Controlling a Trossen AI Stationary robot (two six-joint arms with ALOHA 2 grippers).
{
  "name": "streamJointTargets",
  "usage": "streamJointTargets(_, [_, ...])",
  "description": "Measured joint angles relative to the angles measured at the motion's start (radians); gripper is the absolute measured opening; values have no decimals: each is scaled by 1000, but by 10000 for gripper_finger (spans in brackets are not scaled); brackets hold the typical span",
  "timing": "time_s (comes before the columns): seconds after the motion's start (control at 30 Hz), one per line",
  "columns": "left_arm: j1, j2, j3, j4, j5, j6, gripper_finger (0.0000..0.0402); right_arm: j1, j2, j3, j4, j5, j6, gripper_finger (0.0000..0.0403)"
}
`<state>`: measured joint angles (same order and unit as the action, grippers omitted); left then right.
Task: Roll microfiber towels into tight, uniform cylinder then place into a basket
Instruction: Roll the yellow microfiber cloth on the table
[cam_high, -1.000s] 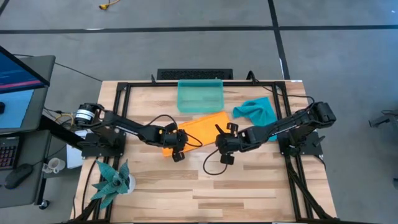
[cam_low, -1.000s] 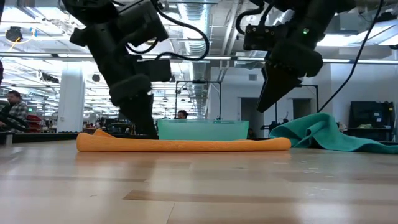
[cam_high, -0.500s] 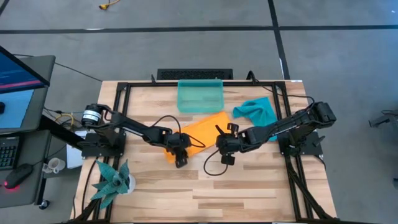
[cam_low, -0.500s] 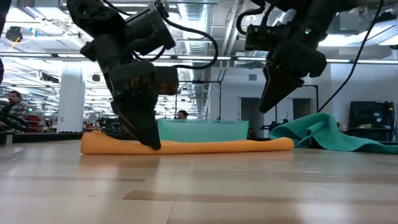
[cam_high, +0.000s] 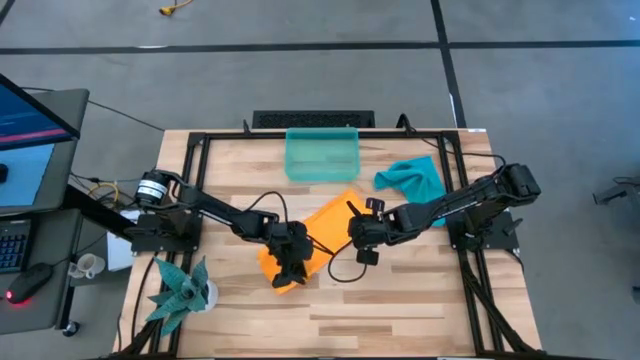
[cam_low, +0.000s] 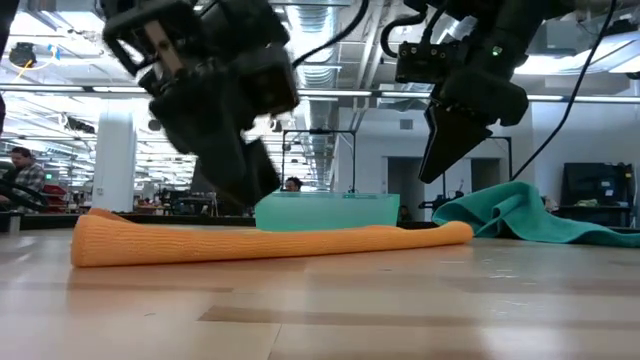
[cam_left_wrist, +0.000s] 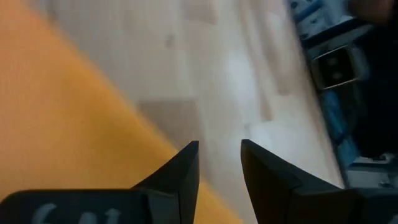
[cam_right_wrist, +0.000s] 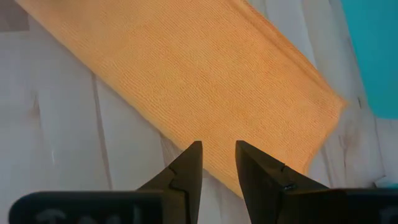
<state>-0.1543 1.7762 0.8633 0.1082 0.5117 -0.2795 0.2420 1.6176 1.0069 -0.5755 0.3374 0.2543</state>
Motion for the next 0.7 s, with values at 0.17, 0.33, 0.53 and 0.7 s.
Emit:
streamJointTargets(0.17, [-6,-1,54,-65,-24,31,109,0,0,0,0,0,0,120])
streamJointTargets(0.33, [-27,-2,109,-268,-201,34,109,7,0,0,-14,-3,15,120])
streamJointTargets(0.53, [-48,-2,167,-492,-507,-1,109,34,0,0,-62,-4,18,120])
streamJointTargets(0.7, [-38,-3,171,-543,-656,-80,109,45,0,0,-60,-3,18,120])
